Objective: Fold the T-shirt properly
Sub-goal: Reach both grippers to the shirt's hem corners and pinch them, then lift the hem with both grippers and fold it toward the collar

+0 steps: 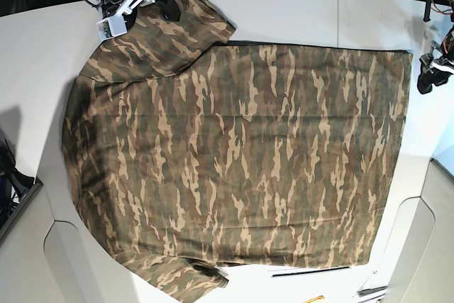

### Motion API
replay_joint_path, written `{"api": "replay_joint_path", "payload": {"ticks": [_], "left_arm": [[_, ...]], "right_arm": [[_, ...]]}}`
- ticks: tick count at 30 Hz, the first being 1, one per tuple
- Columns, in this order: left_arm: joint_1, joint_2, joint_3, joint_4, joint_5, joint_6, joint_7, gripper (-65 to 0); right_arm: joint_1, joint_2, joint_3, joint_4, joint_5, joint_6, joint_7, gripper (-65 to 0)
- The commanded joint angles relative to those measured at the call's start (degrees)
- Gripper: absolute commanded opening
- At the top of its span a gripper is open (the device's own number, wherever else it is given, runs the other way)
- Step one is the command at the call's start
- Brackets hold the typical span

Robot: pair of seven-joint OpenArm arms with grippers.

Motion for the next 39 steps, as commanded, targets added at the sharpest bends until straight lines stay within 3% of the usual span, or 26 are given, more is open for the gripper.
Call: {"api": "replay_joint_path", "payload": {"ticks": [1,4,9,20,23,28,30,35,39], "left_arm": [[0.57,-0.46,0.31,-0.74,1.92,0.64,2.97,-21.1],[0.9,-0.46,0.28,-0.83,1.55,0.64,7.28,-21.1],[2.49,-0.48,0.28,-0.46,-8.37,0.64,18.05,-21.2],[11.04,-0.44,0.31,7.02,-9.25,0.64,18.67,-22.2],[12.37,-0.42,0.31,10.49,-9.31,0.64,18.69,-27.5],[12.13,-0.42,0.35,12.04,-12.11,0.64,18.62,-43.4],[12.11,-0.44,0.35,12.04,-12.81,0.64,17.94,-48.4],[11.8,-0.44,0.35,12.04,-12.9,0.64,15.47,-64.4],[11.02,-0.48,0.35,12.04,-13.53,0.64,15.23,-65.0]], "right_arm": [[-0.55,0.28,0.02,0.22,-1.46,-0.87,-1.49,-31.8],[-0.52,0.31,0.02,0.22,-1.46,-0.87,-1.46,-31.8],[-0.52,0.31,0.07,0.22,-1.49,-0.87,-1.46,-31.8],[-0.5,0.28,0.42,0.28,-1.07,-0.85,-1.25,-32.0],[-0.48,0.28,0.39,0.28,-0.74,-0.85,-1.05,-32.1],[-0.48,0.26,0.39,0.28,-0.81,-0.83,-0.33,-32.2],[-0.48,0.26,0.39,0.28,-0.81,-0.83,0.02,-38.5],[0.13,-0.55,0.42,0.28,-1.38,0.37,0.0,-65.0],[0.76,-1.42,0.42,0.52,-1.25,2.1,0.0,-65.0]]}}
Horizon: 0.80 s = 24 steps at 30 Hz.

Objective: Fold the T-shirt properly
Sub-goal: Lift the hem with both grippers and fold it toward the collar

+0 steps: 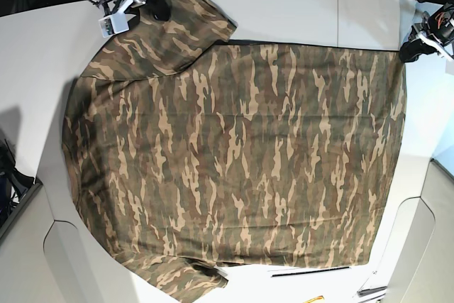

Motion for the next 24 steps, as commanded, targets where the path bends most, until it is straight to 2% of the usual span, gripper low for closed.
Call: {"api": "replay_joint_path", "payload": {"ticks": [1,7,10,13,19,24], "left_arm": [[-0.42,-1.18,-0.28,0.5,-0.24,0.32,-0.35,-65.0],[-1.2,-2.67,-0.42,1.22,-6.6,0.32,0.96,-65.0],[-2.58,-3.04,-0.44,1.46,-7.87,0.32,0.68,-65.0],[-6.03,-3.04,-0.46,1.46,-7.82,0.32,0.7,-65.0],[-13.88,-2.64,-0.44,1.46,-3.17,0.32,-0.33,-65.0],[-19.06,-1.6,0.7,1.44,4.5,0.32,-5.46,-65.0]], "right_arm": [[-0.24,-0.07,0.13,1.14,0.48,0.7,0.07,-65.0],[-0.42,-0.22,0.68,6.99,2.32,0.76,-1.68,-65.0],[0.66,-0.22,2.58,10.19,5.6,3.34,-1.64,-65.0],[4.26,-0.22,5.38,12.07,6.67,4.13,-1.64,-65.0],[14.19,-0.2,10.34,9.88,6.1,4.15,-1.73,-65.0],[24.28,-0.2,10.38,3.76,2.32,4.48,-1.64,-65.0]]}}
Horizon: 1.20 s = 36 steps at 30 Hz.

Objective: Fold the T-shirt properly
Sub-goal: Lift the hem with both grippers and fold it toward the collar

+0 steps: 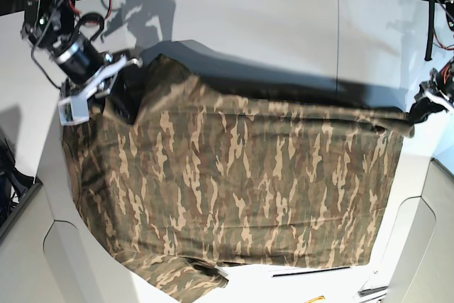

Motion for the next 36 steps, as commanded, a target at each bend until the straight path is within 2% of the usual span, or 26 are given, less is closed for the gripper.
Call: {"api": "replay_joint_path", "payload": {"ticks": [1,2,10,16,20,21,23,24,25,27,31,36], "left_arm": [[-1.77,-1.31,0.44,0.81,0.57,-0.67,-2.4,-65.0],[-2.89,-1.31,1.46,0.79,2.4,-0.67,-3.85,-65.0],[-12.44,-1.31,10.47,0.59,18.1,-0.67,-12.55,-65.0],[-16.57,-1.31,11.37,-2.21,22.99,-0.09,-13.33,-65.0],[-16.76,-0.98,11.37,-6.36,23.3,-0.09,-14.86,-65.0],[-16.76,-0.76,11.37,-7.52,23.26,-0.09,-15.04,-63.4],[-16.76,-0.11,11.37,-9.6,23.1,-0.07,-15.56,-54.8],[-16.74,0.31,11.37,-10.45,23.1,-0.04,-15.76,-50.8],[-16.76,0.61,11.37,-11.15,23.1,-0.07,-15.78,-47.5],[-16.74,1.14,11.37,-11.61,23.1,-0.07,-15.72,-43.9],[-16.74,1.2,10.19,-11.43,20.68,0.31,-13.29,-43.6],[-16.74,1.2,3.37,-11.45,15.02,-0.17,-6.27,-43.4]], "right_arm": [[2.71,0.39,0.24,-0.72,0.9,0.76,1.66,-65.0],[5.09,0.39,0.22,-2.67,0.9,1.53,1.66,-65.0],[22.47,0.35,0.22,-19.04,0.42,1.57,1.66,-65.0],[29.97,0.35,0.22,-27.02,-2.38,1.57,1.64,-65.0],[29.38,0.15,0.22,-27.85,-2.58,1.51,1.57,-65.0],[28.81,-0.04,0.22,-27.85,-2.86,1.51,1.62,-57.0],[27.65,-0.59,0.22,-27.87,-3.58,1.49,1.44,-40.4],[26.91,-0.92,0.22,-27.87,-3.61,1.49,1.46,-35.1],[26.21,-1.14,0.22,-27.87,-3.58,1.49,1.4,-33.0],[24.96,-1.31,0.22,-27.85,-3.56,1.49,0.85,-33.1],[22.82,-1.25,1.4,-27.3,-3.28,1.49,-1.68,-33.1],[17.86,-1.25,8.26,-22.93,0.81,1.55,-3.78,-33.1]]}}
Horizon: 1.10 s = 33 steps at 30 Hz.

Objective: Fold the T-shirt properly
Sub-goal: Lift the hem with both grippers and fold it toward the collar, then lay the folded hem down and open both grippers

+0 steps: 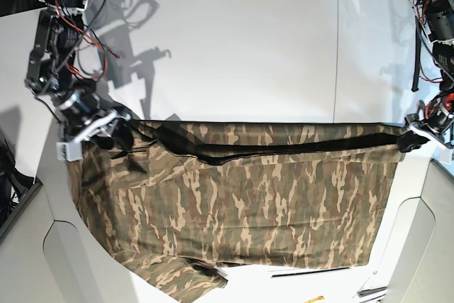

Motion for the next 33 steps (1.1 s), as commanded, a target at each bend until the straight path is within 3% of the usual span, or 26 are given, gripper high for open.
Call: {"api": "replay_joint_path", "payload": {"ticks": [1,7,12,16,20,23,33], "left_arm": [[-1.09,-1.46,-1.62,0.92,-1.99,-0.55,-0.76,-43.4],[-0.09,-1.44,-4.7,0.9,-3.3,-0.5,-0.63,-29.5],[2.93,-1.25,-4.7,0.61,-2.78,0.81,-4.13,-26.3],[2.84,-0.13,-4.7,-0.07,-1.31,1.49,-6.49,-19.5],[2.84,1.51,-4.61,-0.39,2.91,4.11,-8.39,-19.4],[2.67,2.54,-4.0,-0.42,3.8,4.44,-9.38,-19.4],[1.73,4.37,1.68,-0.39,6.23,5.49,-12.2,-19.5]], "right_arm": [[0.17,0.61,1.73,1.95,1.7,0.31,0.94,-33.1],[-0.94,0.66,10.56,2.95,1.79,0.24,0.79,-33.1],[-1.62,1.44,13.62,0.98,1.27,-4.2,0.85,-33.1],[-1.14,2.34,13.57,-4.09,1.51,-4.66,2.43,-31.4],[-1.14,2.36,12.72,-8.44,1.99,-4.04,4.39,-22.9],[-1.14,2.25,11.39,-9.81,3.21,-2.69,5.4,-22.8],[2.38,-0.17,6.29,-10.01,2.84,-2.67,5.38,-23.2]]}}
